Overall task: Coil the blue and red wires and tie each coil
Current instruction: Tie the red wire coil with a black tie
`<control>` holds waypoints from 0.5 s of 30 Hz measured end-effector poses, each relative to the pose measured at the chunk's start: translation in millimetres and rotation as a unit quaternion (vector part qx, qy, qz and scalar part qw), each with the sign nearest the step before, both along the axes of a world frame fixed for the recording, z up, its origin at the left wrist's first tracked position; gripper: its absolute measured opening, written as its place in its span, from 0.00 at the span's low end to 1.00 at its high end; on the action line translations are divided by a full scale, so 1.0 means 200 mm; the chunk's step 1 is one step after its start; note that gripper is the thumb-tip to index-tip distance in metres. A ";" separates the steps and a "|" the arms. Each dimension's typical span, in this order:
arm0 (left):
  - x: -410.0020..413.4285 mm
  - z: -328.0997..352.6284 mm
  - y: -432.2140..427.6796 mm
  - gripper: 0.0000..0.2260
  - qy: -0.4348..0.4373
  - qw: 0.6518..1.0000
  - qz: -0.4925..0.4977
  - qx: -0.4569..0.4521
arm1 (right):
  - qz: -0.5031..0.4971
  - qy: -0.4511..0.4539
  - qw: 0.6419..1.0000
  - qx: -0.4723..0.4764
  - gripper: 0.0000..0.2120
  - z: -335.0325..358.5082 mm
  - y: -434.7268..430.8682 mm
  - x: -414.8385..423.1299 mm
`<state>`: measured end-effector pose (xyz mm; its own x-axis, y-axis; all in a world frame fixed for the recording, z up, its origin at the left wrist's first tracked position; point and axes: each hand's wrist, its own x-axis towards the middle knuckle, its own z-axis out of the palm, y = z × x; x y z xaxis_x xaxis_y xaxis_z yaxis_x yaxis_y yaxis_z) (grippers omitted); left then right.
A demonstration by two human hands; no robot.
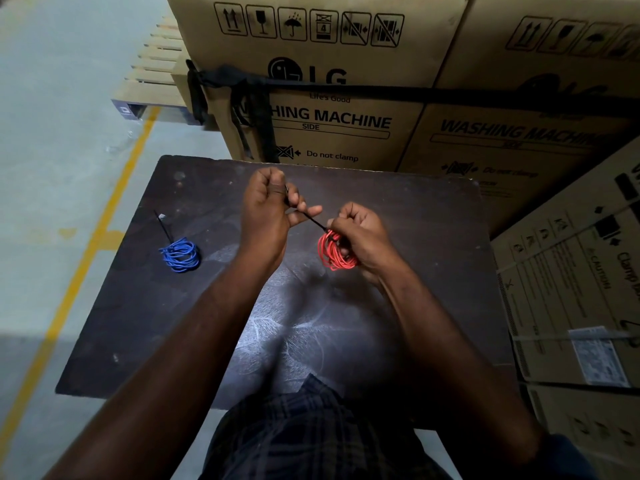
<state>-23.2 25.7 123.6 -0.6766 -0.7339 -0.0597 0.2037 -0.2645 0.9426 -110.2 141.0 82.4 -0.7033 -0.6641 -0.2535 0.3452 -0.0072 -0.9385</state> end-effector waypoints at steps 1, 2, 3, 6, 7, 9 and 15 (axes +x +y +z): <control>0.00 0.00 0.00 0.09 0.001 1.000 0.001 0.000 | -0.005 -0.021 1.000 -0.010 0.12 0.00 0.00 0.00; 0.00 0.01 0.01 0.08 0.002 1.000 0.004 0.000 | -0.011 -0.041 0.999 -0.018 0.13 0.01 0.00 0.00; 0.00 0.01 0.01 0.08 0.005 1.000 0.006 0.000 | -0.018 -0.054 0.998 -0.022 0.13 0.01 -0.01 0.00; 0.01 0.01 0.02 0.08 0.018 1.000 0.006 -0.002 | -0.036 -0.088 0.995 -0.033 0.14 0.00 -0.02 0.00; 0.01 0.01 0.03 0.08 0.023 1.000 0.006 -0.002 | -0.039 -0.096 0.994 -0.037 0.14 0.00 -0.02 -0.01; 0.01 0.02 0.04 0.08 0.037 0.999 0.007 -0.003 | -0.049 -0.108 0.992 -0.043 0.14 0.00 -0.02 -0.01; 0.01 0.05 0.07 0.09 0.059 0.997 0.013 -0.038 | -0.074 -0.095 0.992 -0.037 0.15 0.00 -0.05 -0.02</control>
<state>-20.9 39.6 132.7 -0.6564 -0.7506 0.0757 0.3197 -0.1859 0.9291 -114.4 130.6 81.5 -0.7381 -0.5795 -0.3455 0.5064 -0.1375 -0.8512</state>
